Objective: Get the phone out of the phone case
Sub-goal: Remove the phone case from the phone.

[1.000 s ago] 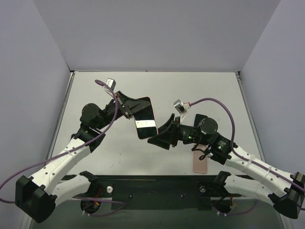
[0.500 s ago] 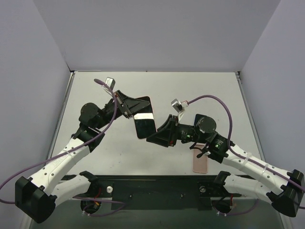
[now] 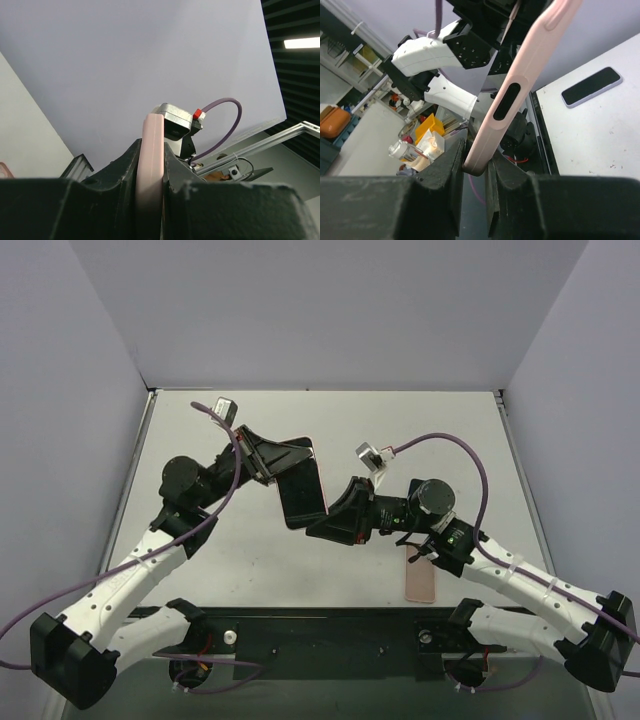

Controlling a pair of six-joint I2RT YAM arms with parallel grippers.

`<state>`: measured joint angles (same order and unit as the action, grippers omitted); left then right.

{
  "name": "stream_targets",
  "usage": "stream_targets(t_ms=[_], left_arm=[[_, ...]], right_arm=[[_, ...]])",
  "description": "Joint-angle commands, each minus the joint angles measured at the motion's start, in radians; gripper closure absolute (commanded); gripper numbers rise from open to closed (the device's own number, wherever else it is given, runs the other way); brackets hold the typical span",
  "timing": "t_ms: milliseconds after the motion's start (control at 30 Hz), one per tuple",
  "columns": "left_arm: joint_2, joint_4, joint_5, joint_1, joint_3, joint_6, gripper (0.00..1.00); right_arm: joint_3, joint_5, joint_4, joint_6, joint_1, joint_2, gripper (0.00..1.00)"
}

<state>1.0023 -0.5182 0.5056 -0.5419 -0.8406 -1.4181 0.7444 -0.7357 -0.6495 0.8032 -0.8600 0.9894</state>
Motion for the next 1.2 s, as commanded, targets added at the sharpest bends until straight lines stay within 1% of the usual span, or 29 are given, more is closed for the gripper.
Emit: stream_targets(t_ms=[0,133,167,200,233,267,333,467,533,567,667,733,800,867,967,1000,1033,1067,1100,1133,1167], left_arm=[[-0.010,-0.161,0.065,-0.007,-0.072,-0.172,1.00],[0.027,-0.311,0.131,-0.009,-0.084,-0.309,1.00],[0.033,-0.392,0.149,-0.009,-0.081,-0.370,1.00],[0.045,-0.425,0.154,-0.009,-0.078,-0.430,1.00],[0.051,-0.497,0.159,-0.009,-0.068,-0.455,1.00],[0.050,-0.538,0.160,-0.010,-0.063,-0.494,1.00],[0.039,-0.534,0.168,-0.010,-0.055,-0.505,1.00],[0.009,-0.526,0.174,-0.012,-0.041,-0.516,1.00],[0.004,-0.522,0.178,-0.020,-0.043,-0.515,1.00],[-0.001,-0.511,0.180,-0.026,-0.048,-0.510,1.00],[-0.004,-0.474,0.177,-0.044,-0.057,-0.480,1.00],[-0.001,-0.482,0.171,-0.059,-0.055,-0.478,1.00],[0.007,-0.483,0.162,-0.079,-0.055,-0.472,1.00],[0.016,-0.476,0.157,-0.099,-0.055,-0.458,1.00],[0.019,-0.476,0.146,-0.102,-0.043,-0.452,1.00],[0.021,-0.482,0.148,-0.102,-0.043,-0.450,1.00],[0.019,-0.476,0.149,-0.095,-0.043,-0.420,1.00],[0.003,-0.398,0.151,-0.095,-0.055,-0.389,1.00],[-0.007,-0.264,0.137,-0.093,-0.063,-0.292,1.00],[-0.031,-0.196,0.130,-0.087,-0.083,-0.227,1.00],[-0.042,-0.039,0.110,-0.081,-0.098,-0.117,1.00]], right_arm=[[-0.005,-0.086,-0.144,-0.172,0.007,-0.009,1.00],[0.021,-0.163,-0.134,-0.303,0.007,0.034,1.00],[0.032,-0.169,-0.125,-0.346,0.007,0.043,1.00],[0.036,-0.177,-0.101,-0.408,0.009,0.058,1.00],[0.048,-0.177,-0.070,-0.445,0.009,0.061,1.00],[0.056,-0.166,-0.003,-0.514,0.012,0.071,1.00],[0.087,-0.160,0.054,-0.576,0.016,0.095,1.00],[0.141,-0.160,0.108,-0.657,0.030,0.129,1.00],[0.180,-0.153,0.186,-0.717,0.036,0.150,1.00],[0.194,-0.152,0.198,-0.731,0.036,0.158,1.00],[0.231,-0.143,0.205,-0.743,0.041,0.190,1.00],[0.248,-0.122,0.208,-0.756,0.042,0.206,1.00],[0.248,-0.081,0.212,-0.777,0.045,0.209,1.00],[0.237,-0.030,0.173,-0.762,0.052,0.209,1.00],[0.208,0.042,0.070,-0.643,0.064,0.204,1.00],[0.198,0.059,0.071,-0.622,0.075,0.201,1.00],[0.194,0.070,0.114,-0.595,0.076,0.181,1.00],[0.178,0.099,0.138,-0.590,0.076,0.170,0.96],[0.149,0.111,0.189,-0.573,0.073,0.140,0.79],[0.132,0.142,0.218,-0.564,0.073,0.124,0.70],[0.090,0.168,0.272,-0.541,0.073,0.077,0.57]])
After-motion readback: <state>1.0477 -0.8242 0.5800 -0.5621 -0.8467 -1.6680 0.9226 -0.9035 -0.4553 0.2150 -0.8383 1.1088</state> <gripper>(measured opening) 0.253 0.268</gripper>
